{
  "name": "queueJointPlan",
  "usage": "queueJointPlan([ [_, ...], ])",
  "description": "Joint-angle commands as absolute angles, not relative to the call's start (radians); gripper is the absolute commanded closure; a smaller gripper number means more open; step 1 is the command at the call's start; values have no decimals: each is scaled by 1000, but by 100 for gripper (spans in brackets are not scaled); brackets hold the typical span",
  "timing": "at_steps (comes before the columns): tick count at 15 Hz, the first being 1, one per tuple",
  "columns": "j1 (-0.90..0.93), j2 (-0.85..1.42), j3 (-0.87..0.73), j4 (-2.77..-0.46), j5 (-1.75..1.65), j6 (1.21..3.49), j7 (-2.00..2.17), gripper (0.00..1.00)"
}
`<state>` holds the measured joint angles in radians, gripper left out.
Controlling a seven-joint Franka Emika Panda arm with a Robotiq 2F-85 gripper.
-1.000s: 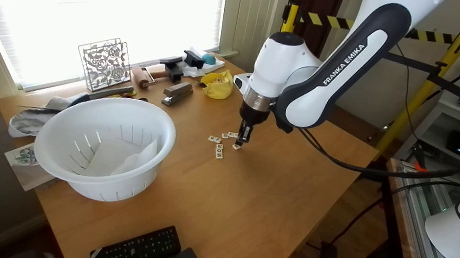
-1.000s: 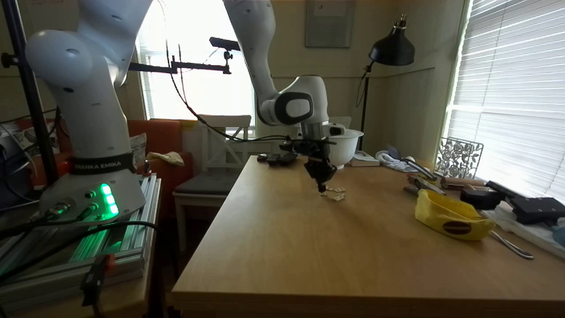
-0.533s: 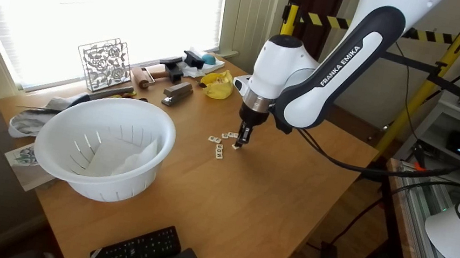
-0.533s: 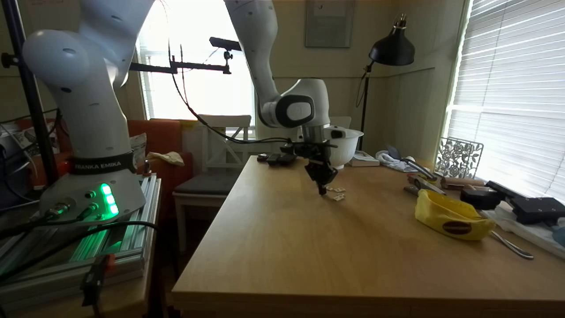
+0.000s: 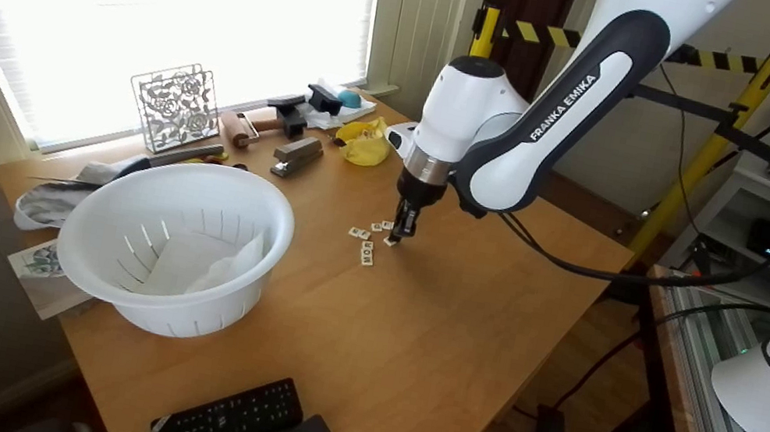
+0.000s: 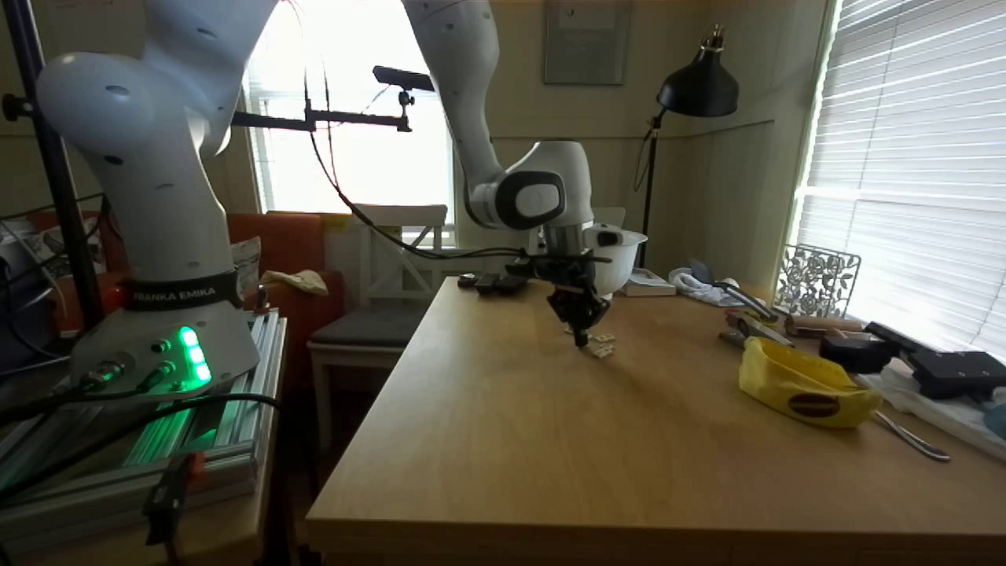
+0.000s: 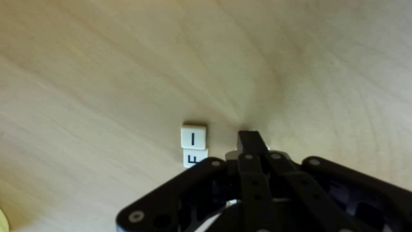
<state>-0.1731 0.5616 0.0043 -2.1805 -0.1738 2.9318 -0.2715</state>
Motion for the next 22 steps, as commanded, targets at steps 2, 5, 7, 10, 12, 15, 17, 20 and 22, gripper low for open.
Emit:
queueJointPlan([
  [2,-177,593,-3,-2148,-207,2940,-349,100],
  [5,-173,602,-11,-2136,-227,2941,-391,100],
  [7,-172,606,-14,-2129,-240,2942,-415,100],
  [10,-170,613,-19,-2115,-260,2941,-445,100],
  [12,-172,620,-18,-2105,-269,2946,-460,100],
  [15,-175,628,-15,-2089,-276,2945,-479,100],
  [17,-181,636,-5,-2078,-273,2949,-493,100],
  [20,-186,647,7,-2062,-271,2948,-511,100],
  [22,-191,653,19,-2052,-269,2945,-524,100],
])
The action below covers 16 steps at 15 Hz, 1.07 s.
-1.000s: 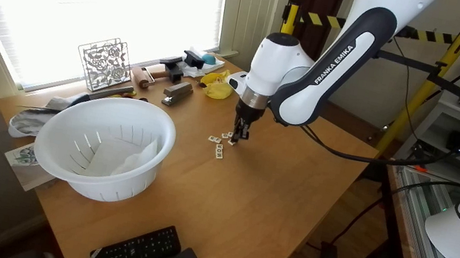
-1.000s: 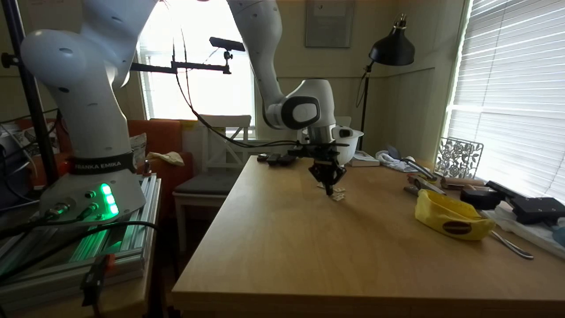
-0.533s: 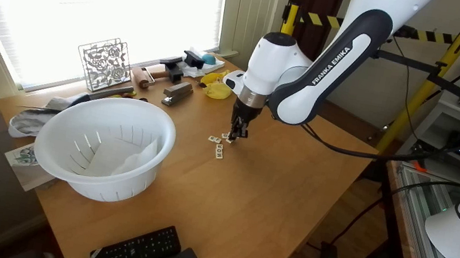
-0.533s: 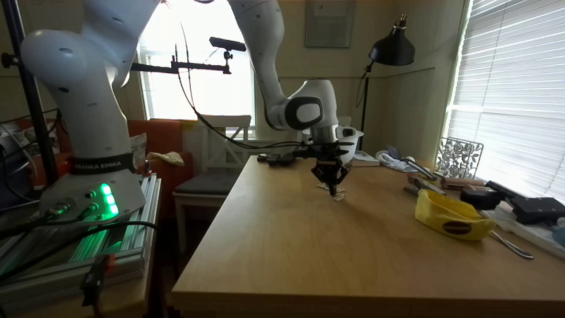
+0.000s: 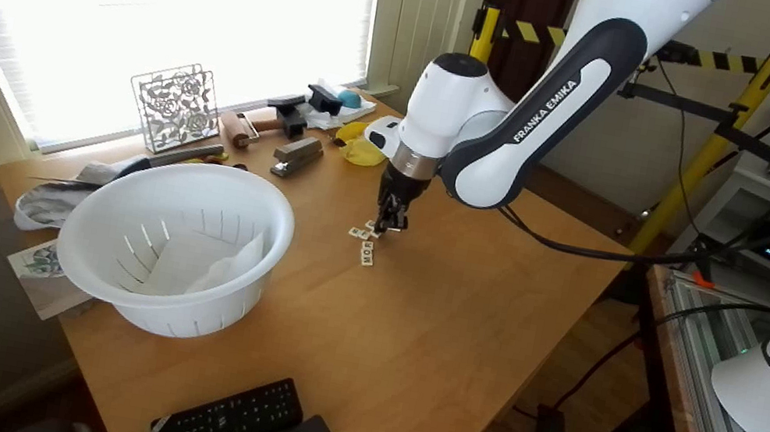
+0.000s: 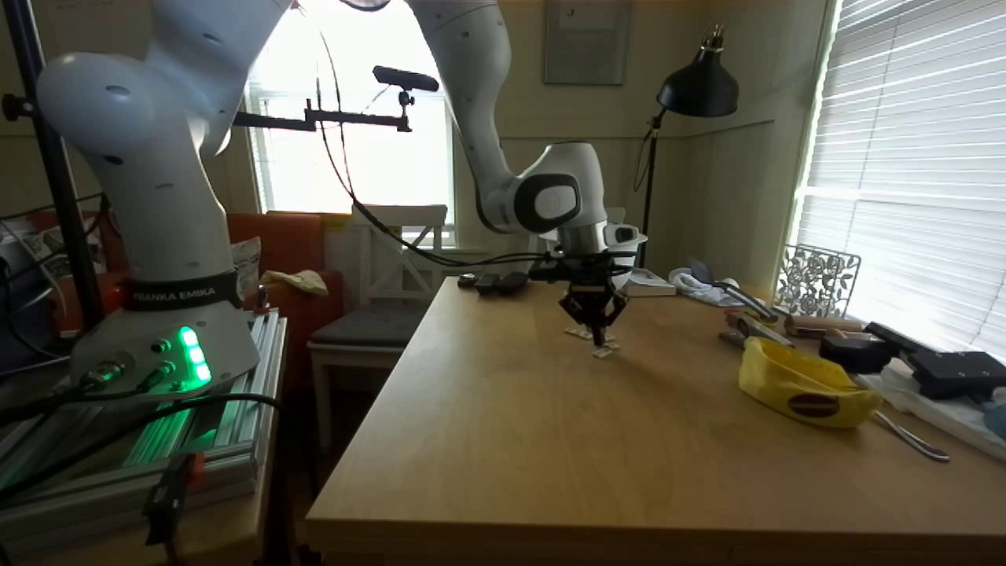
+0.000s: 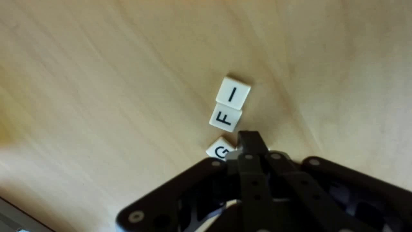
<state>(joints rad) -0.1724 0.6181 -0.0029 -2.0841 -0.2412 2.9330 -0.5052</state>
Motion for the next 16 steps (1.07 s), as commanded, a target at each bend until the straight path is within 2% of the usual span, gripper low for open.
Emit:
queueJointPlan([
  [1,-191,656,23,-2047,-269,2943,-530,100],
  [16,-199,676,50,-2019,-260,2939,-576,100],
])
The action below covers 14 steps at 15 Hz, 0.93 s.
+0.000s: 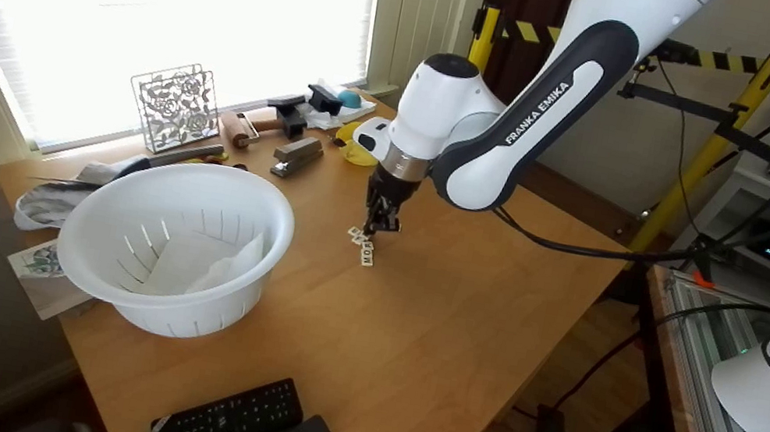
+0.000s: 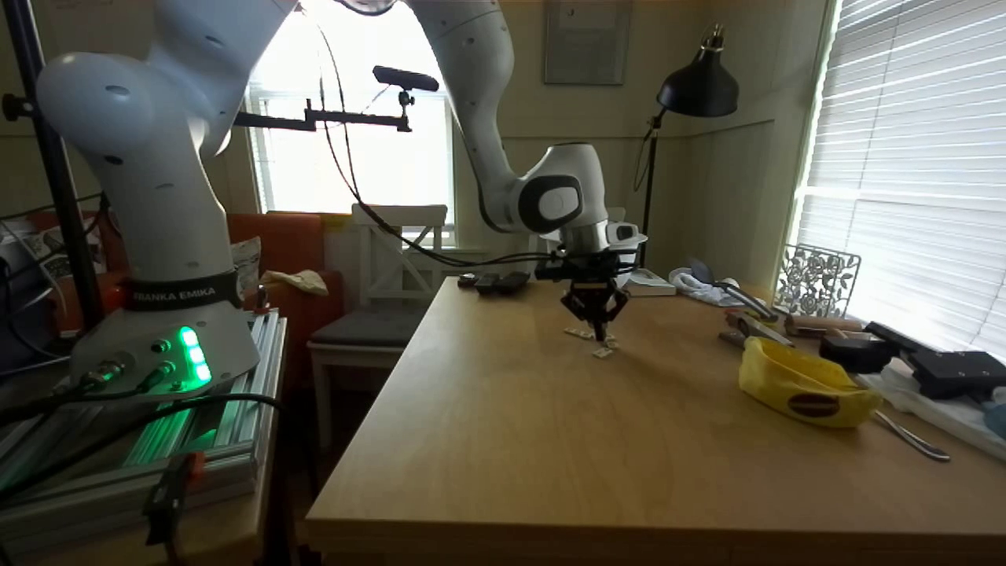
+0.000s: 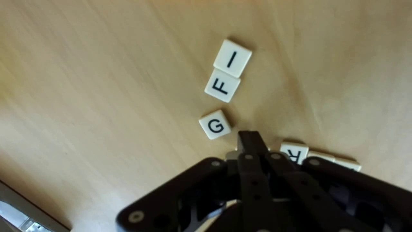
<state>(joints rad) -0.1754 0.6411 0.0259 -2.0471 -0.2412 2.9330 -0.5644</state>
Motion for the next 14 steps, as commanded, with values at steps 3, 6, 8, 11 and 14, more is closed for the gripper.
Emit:
queueJointPlan([
  [3,-200,679,51,-2014,-259,2941,-571,100],
  [6,-199,683,49,-2006,-259,2941,-568,100],
  [8,-200,684,50,-2003,-260,2939,-571,100],
  [11,-207,689,64,-1996,-256,2930,-579,100],
  [14,-218,697,81,-1985,-248,2927,-582,100],
])
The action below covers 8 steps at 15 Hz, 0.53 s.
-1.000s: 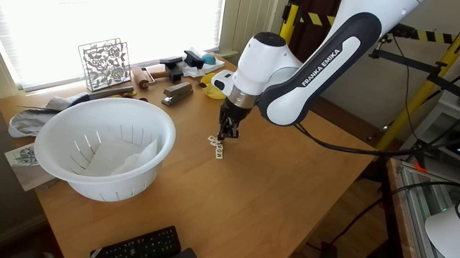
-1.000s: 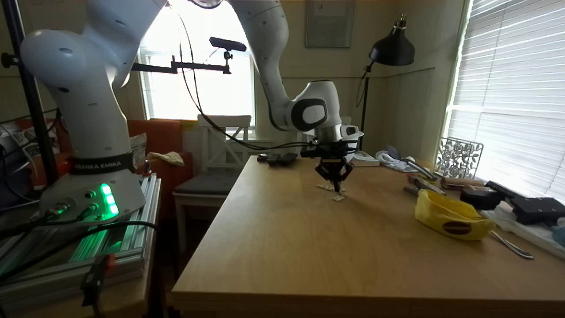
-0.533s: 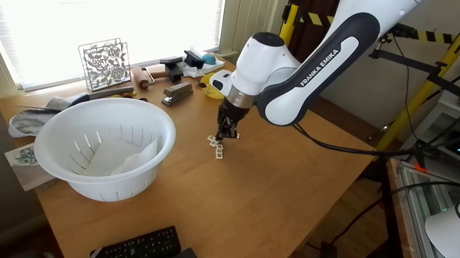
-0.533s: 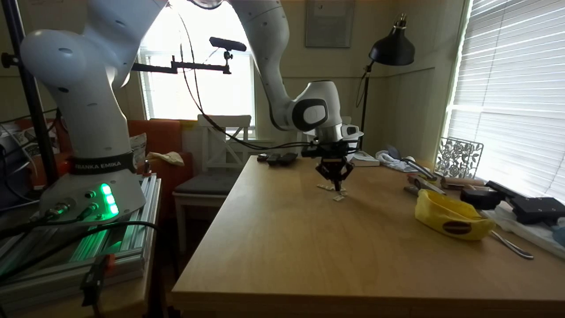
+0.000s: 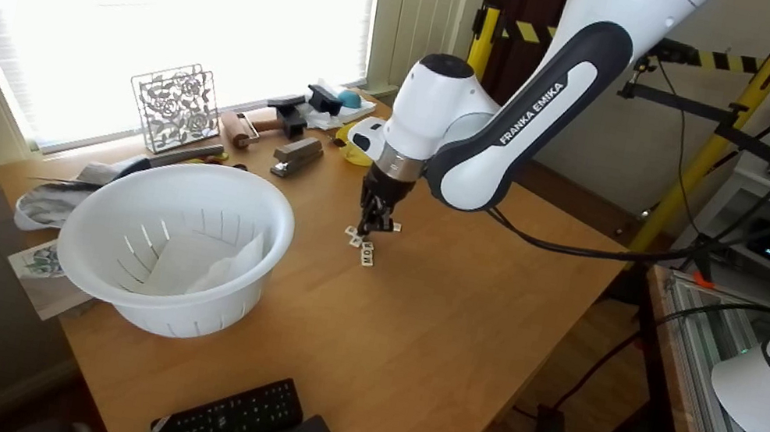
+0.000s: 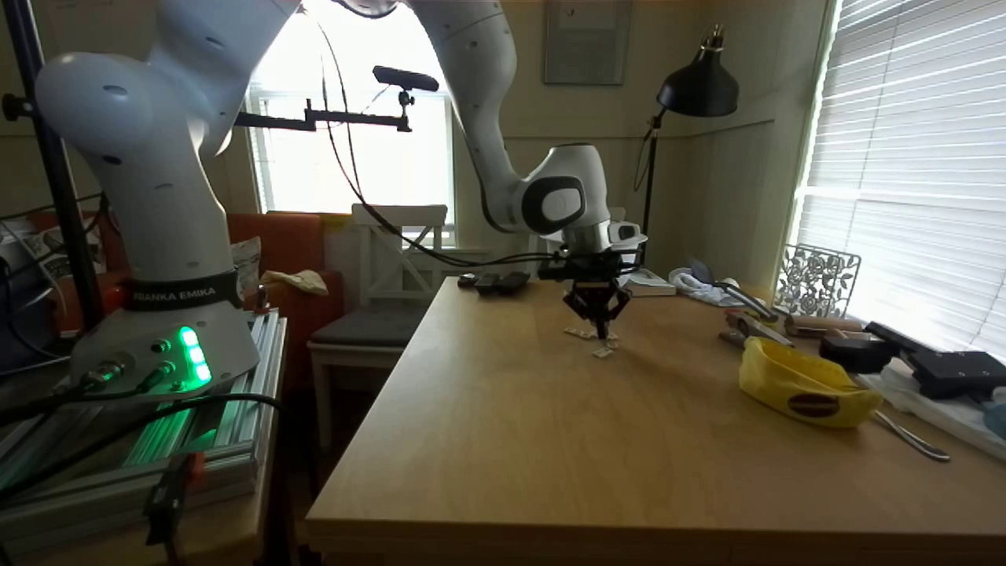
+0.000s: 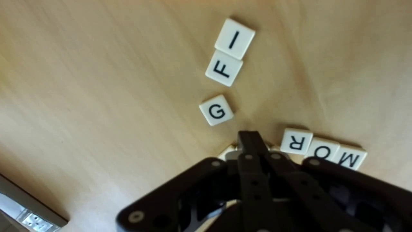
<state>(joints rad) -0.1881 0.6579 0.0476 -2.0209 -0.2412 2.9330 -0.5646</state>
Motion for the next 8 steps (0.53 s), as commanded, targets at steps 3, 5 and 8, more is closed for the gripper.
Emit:
queueJointPlan([
  [3,-227,704,93,-1975,-247,2924,-583,100],
  [5,-228,705,92,-1974,-252,2919,-585,100],
  [8,-226,699,88,-1987,-271,2916,-620,100],
])
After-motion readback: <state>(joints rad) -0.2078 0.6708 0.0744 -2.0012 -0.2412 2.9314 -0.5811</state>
